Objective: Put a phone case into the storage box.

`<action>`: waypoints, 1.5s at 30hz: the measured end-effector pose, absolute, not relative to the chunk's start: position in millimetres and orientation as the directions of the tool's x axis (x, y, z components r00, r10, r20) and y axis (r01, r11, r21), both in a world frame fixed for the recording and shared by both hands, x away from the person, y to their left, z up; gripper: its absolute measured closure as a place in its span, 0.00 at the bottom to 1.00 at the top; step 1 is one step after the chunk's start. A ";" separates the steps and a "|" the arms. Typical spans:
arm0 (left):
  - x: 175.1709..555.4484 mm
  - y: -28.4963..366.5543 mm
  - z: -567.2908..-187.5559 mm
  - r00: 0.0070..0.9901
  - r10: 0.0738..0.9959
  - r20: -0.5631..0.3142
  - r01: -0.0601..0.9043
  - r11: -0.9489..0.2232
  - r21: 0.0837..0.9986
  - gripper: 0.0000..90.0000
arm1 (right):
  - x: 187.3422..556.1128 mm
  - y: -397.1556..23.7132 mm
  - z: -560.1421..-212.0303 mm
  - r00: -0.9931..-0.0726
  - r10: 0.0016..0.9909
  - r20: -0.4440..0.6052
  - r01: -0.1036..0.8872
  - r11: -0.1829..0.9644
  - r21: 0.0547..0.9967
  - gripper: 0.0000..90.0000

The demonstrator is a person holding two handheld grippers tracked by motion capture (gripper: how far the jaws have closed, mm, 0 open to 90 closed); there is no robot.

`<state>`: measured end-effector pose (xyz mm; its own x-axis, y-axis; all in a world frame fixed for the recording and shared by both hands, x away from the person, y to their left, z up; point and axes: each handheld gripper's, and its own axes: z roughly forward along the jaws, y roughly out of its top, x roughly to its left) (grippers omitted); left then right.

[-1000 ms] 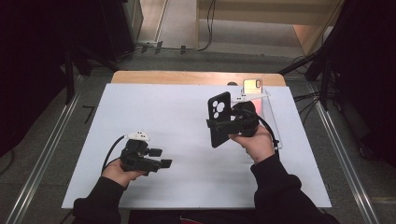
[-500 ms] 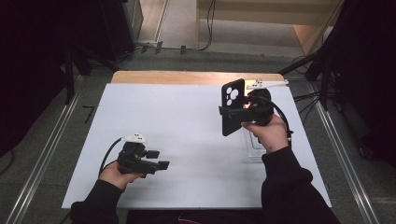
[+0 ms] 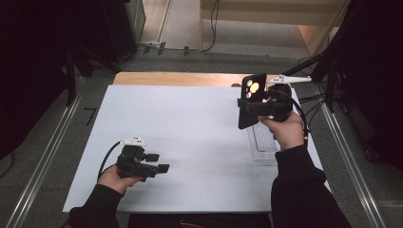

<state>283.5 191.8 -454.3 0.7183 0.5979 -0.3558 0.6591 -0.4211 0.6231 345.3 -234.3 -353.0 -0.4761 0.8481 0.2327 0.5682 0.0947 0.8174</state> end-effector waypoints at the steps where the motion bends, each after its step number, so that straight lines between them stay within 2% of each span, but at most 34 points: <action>1: 283.5 191.7 -454.3 0.718 0.597 -0.357 0.659 -0.421 0.624 0.35 | 345.6 -236.8 -353.4 -0.464 0.856 0.230 0.568 0.088 0.818 0.14; 10: 283.1 191.6 -454.2 0.719 0.593 -0.361 0.659 -0.419 0.625 0.35 | 350.8 -257.2 -361.6 -0.357 0.909 0.213 0.566 0.029 0.824 0.14; 23: 282.7 190.5 -454.4 0.723 0.588 -0.362 0.656 -0.421 0.626 0.35 | 359.1 -282.5 -375.8 -0.253 0.941 0.224 0.569 -0.042 0.821 0.14; 45: 282.6 190.0 -454.6 0.727 0.587 -0.355 0.652 -0.429 0.625 0.35 | 392.5 -283.9 -415.6 -0.166 0.967 0.195 0.604 -0.057 0.795 0.14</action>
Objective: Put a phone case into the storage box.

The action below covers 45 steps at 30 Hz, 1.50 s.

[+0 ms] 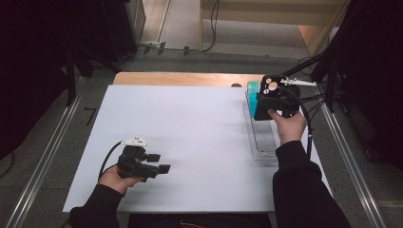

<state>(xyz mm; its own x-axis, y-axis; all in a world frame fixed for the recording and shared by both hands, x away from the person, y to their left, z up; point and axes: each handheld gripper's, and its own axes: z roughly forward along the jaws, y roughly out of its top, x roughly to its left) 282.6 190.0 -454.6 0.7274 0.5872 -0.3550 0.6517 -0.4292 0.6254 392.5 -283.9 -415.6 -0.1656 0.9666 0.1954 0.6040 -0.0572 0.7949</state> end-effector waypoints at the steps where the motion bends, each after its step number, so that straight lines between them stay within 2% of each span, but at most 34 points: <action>1: 282.6 189.8 -454.6 0.727 0.587 -0.355 0.652 -0.428 0.626 0.35 | 393.5 -283.5 -417.2 -0.162 0.967 0.197 0.606 -0.060 0.793 0.14; 16: 282.7 189.6 -454.9 0.728 0.587 -0.354 0.651 -0.429 0.626 0.35 | 417.2 -277.7 -442.4 -0.138 0.977 0.165 0.647 -0.037 0.762 0.14; 45: 282.0 189.6 -454.6 0.723 0.593 -0.354 0.653 -0.419 0.630 0.35 | 450.0 -270.0 -461.2 -0.099 0.983 0.154 0.692 -0.043 0.720 0.13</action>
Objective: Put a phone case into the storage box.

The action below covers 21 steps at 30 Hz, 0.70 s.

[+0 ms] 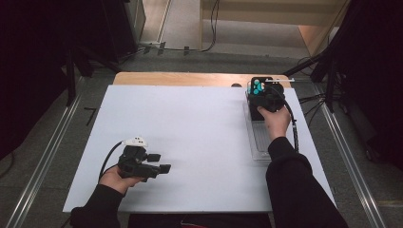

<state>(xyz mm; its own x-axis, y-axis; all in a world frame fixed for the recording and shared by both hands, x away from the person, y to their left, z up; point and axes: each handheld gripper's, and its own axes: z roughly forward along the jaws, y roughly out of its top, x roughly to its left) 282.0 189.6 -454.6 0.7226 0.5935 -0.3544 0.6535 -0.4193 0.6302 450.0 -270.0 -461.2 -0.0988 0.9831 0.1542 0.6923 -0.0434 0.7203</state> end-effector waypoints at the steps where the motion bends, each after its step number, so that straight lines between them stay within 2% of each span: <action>1: 282.2 190.2 -454.8 0.721 0.593 -0.358 0.655 -0.416 0.631 0.35 | 451.1 -270.1 -461.2 -0.096 0.983 0.157 0.696 -0.046 0.716 0.13; 14: 282.9 191.0 -455.3 0.719 0.596 -0.358 0.658 -0.416 0.627 0.35 | 456.8 -266.3 -460.3 -0.106 0.982 0.157 0.712 -0.035 0.701 0.12; 17: 283.0 190.9 -455.3 0.720 0.594 -0.358 0.657 -0.417 0.628 0.35 | 456.7 -268.3 -459.8 -0.124 0.979 0.164 0.698 -0.031 0.716 0.08; 19: 283.2 191.0 -455.4 0.720 0.595 -0.358 0.657 -0.418 0.628 0.35 | 457.1 -268.2 -459.1 -0.121 0.981 0.149 0.693 -0.024 0.720 0.00; 21: 283.2 191.1 -455.4 0.719 0.595 -0.358 0.657 -0.417 0.628 0.35 | 456.8 -268.9 -458.5 -0.127 0.980 0.155 0.693 -0.024 0.721 0.00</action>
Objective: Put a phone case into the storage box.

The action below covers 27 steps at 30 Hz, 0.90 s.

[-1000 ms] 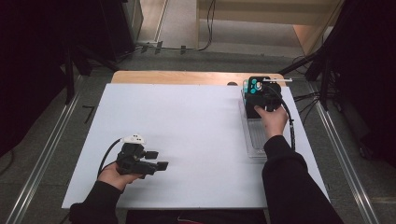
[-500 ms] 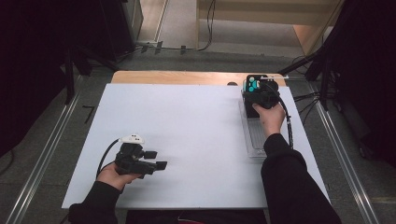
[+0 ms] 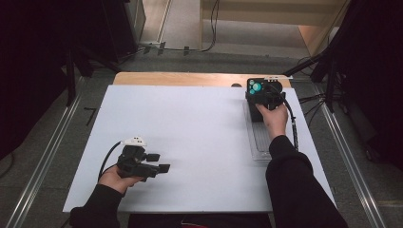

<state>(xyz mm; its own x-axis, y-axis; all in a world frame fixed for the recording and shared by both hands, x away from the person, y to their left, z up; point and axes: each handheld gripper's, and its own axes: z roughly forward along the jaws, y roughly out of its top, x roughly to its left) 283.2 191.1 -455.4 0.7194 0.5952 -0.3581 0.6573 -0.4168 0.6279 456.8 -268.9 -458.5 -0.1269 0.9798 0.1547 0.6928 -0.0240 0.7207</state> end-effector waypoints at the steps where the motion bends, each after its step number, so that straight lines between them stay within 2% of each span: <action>1: 283.2 191.3 -455.4 0.719 0.596 -0.359 0.658 -0.415 0.628 0.35 | 456.6 -269.0 -458.2 -0.129 0.980 0.152 0.693 -0.020 0.721 0.00; 15: 284.4 193.5 -454.6 0.717 0.597 -0.360 0.659 -0.412 0.629 0.35 | 440.5 -258.6 -430.4 -0.177 0.973 0.150 0.696 0.016 0.718 0.00; 27: 285.4 196.7 -453.4 0.712 0.598 -0.368 0.664 -0.404 0.629 0.35 | 431.8 -233.5 -417.5 -0.316 0.925 0.210 0.715 0.087 0.694 0.00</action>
<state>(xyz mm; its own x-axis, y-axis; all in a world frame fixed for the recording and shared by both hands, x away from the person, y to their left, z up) 285.4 196.7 -453.4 0.7123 0.5976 -0.3680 0.6640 -0.4041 0.6291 431.8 -233.5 -417.5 -0.3159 0.9254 0.2095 0.7148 0.0868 0.6940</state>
